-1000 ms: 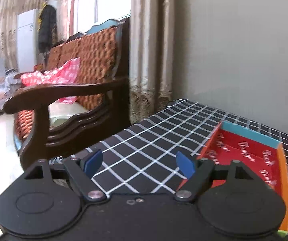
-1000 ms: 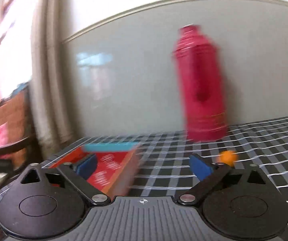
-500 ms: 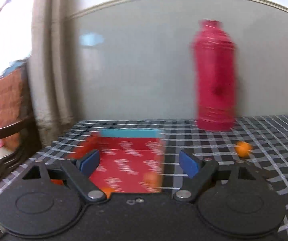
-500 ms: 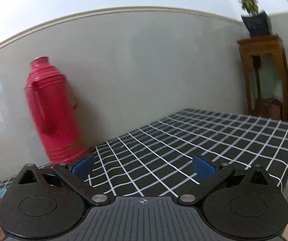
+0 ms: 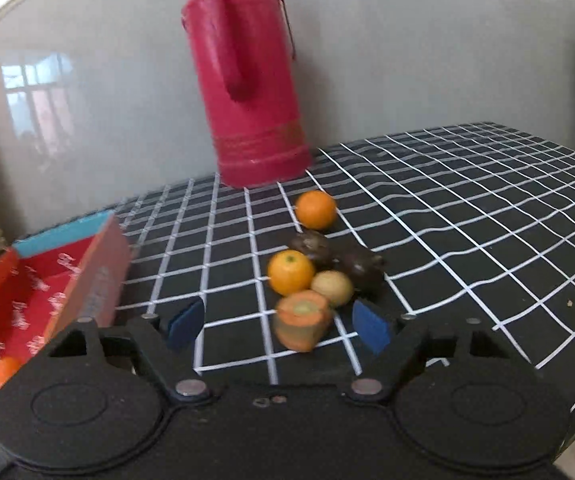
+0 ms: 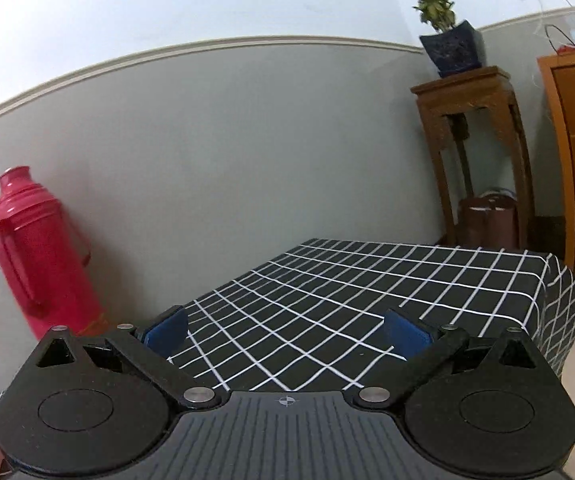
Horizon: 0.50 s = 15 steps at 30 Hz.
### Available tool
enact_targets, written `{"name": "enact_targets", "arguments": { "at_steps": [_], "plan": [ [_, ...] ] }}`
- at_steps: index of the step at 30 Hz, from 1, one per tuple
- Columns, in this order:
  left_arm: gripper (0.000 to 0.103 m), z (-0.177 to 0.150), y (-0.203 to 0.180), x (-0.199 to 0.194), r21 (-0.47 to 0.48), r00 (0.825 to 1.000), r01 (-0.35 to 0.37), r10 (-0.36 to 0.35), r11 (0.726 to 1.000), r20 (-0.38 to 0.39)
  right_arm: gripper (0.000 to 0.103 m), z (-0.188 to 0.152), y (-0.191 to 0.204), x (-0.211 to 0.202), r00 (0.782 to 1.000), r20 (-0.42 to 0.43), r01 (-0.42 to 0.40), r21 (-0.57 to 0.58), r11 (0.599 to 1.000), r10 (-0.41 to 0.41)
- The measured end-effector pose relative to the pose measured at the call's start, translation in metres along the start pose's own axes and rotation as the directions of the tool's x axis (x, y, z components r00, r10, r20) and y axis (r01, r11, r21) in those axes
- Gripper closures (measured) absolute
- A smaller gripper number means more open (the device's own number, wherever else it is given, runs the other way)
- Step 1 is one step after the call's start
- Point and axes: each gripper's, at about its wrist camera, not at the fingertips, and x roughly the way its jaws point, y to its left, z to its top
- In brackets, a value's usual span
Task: Organize fruits
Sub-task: 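Grasp the sliced carrot chunk with the left gripper and drop it into the box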
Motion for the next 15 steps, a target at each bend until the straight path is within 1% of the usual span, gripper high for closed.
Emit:
{"name": "enact_targets", "arguments": {
  "at_steps": [2, 4, 5, 6, 7, 8, 10, 15],
  "plan": [
    [0.035, 0.000, -0.001, 0.003, -0.006, 1.000, 0.015, -0.015, 1.000, -0.017, 0.000, 0.002, -0.004, -0.004, 1.000, -0.002, 0.006, 0.015, 1.000, -0.006],
    [0.042, -0.001, -0.001, 0.009, -0.019, 0.998, 0.042, -0.043, 0.999, -0.041, 0.000, 0.005, -0.010, -0.003, 1.000, 0.002, 0.019, 0.024, 1.000, -0.019],
    [0.050, -0.001, -0.001, 0.013, -0.026, 0.997, 0.060, -0.061, 0.998, -0.056, 0.000, 0.006, -0.012, -0.005, 1.000, 0.004, 0.024, 0.028, 0.999, -0.024],
    [0.055, -0.001, -0.001, 0.015, -0.037, 0.996, 0.071, -0.074, 0.997, -0.059, 0.000, 0.008, -0.015, -0.005, 1.000, 0.007, 0.027, 0.034, 0.999, -0.028],
    [0.058, 0.000, 0.000, 0.016, -0.040, 0.995, 0.080, -0.083, 0.996, -0.060, 0.000, 0.008, -0.015, -0.006, 1.000, 0.009, 0.028, 0.038, 0.999, -0.028],
    [0.065, 0.001, 0.000, 0.017, -0.042, 0.994, 0.091, -0.093, 0.995, -0.060, 0.000, 0.010, -0.017, -0.006, 1.000, 0.008, 0.027, 0.043, 0.999, -0.028],
    [0.077, 0.000, -0.001, 0.017, -0.044, 0.995, 0.084, -0.086, 0.996, -0.057, 0.000, 0.011, -0.019, -0.005, 1.000, 0.001, 0.026, 0.050, 0.998, -0.026],
    [0.077, 0.000, -0.003, 0.014, -0.043, 0.997, 0.061, -0.063, 0.997, -0.048, 0.000, 0.011, -0.019, -0.003, 1.000, -0.023, 0.017, 0.069, 0.997, -0.015]
  ]
}}
